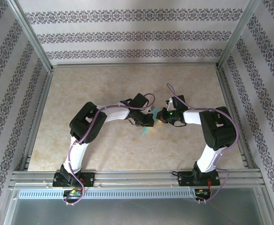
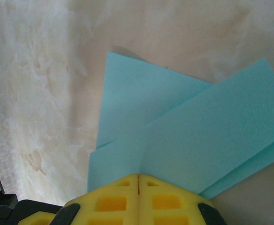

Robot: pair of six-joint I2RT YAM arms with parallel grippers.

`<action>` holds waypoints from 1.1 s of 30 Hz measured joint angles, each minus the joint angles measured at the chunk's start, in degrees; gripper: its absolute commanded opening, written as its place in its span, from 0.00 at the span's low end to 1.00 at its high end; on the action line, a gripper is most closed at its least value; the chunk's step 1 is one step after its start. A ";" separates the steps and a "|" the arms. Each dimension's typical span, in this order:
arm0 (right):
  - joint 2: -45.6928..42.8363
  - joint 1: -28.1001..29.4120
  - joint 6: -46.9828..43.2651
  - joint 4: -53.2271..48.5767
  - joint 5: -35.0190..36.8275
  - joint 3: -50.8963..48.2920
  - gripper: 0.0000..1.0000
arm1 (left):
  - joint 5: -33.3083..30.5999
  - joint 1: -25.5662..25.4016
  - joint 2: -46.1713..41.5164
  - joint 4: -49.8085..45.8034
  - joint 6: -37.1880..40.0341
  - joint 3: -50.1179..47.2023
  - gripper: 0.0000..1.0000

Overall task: Fold a paper plane with a square sheet of paper (fold left side to right side)
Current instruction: Fold the wing for the fifth time at the center of the table.

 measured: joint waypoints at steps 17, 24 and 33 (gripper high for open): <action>0.33 0.87 -0.42 -0.76 -0.46 0.44 0.00 | -0.81 0.00 -2.93 2.78 3.43 -5.62 0.00; 0.72 1.22 -0.44 -1.77 -1.07 1.16 0.00 | -1.92 0.00 -6.27 3.21 4.39 -10.16 0.00; 1.05 1.22 -0.63 -2.64 -1.46 1.75 0.00 | -3.37 -0.07 -10.32 2.93 5.27 -15.26 0.00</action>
